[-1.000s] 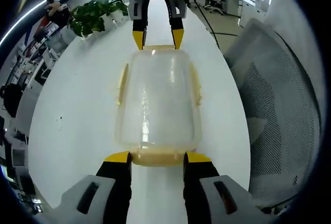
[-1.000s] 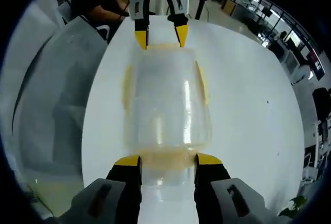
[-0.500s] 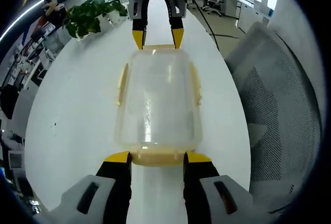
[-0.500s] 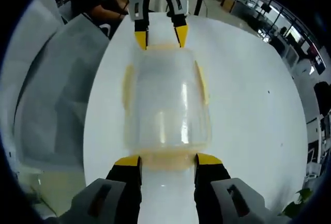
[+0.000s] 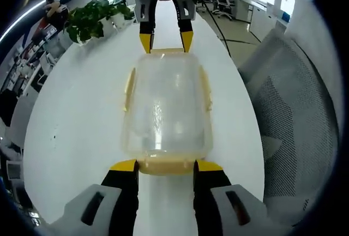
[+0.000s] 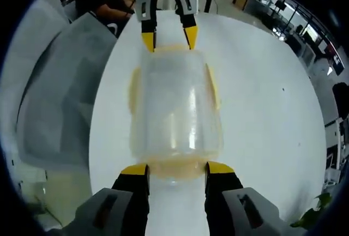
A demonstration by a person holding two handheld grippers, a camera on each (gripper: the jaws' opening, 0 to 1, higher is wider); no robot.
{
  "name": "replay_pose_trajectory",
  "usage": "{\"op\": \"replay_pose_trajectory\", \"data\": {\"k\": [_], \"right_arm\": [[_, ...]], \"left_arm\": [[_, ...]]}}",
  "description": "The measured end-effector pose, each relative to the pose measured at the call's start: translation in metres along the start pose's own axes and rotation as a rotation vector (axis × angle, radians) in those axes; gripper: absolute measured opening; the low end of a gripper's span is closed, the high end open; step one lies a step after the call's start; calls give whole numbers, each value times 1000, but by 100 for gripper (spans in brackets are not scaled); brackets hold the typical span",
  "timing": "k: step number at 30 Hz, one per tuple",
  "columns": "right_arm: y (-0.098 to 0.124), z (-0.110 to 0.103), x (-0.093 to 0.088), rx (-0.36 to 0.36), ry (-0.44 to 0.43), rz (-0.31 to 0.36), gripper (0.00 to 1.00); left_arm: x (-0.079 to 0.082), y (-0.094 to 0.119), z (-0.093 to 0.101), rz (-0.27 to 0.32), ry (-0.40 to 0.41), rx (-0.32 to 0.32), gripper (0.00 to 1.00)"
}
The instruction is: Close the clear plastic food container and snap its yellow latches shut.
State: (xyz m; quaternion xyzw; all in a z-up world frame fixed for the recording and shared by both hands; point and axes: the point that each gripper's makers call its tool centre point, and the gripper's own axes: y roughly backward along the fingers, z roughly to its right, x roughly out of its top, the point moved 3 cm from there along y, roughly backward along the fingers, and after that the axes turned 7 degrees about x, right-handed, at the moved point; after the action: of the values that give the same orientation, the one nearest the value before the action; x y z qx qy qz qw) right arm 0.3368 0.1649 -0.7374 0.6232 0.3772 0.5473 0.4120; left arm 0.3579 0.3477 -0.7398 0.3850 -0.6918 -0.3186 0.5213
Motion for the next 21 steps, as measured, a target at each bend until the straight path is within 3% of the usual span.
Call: {"op": "replay_pose_trajectory", "data": {"k": [21], "right_arm": [[1, 0, -29, 22, -20, -22, 38]], "left_arm": [[19, -17, 3, 15, -2, -19, 38]]}}
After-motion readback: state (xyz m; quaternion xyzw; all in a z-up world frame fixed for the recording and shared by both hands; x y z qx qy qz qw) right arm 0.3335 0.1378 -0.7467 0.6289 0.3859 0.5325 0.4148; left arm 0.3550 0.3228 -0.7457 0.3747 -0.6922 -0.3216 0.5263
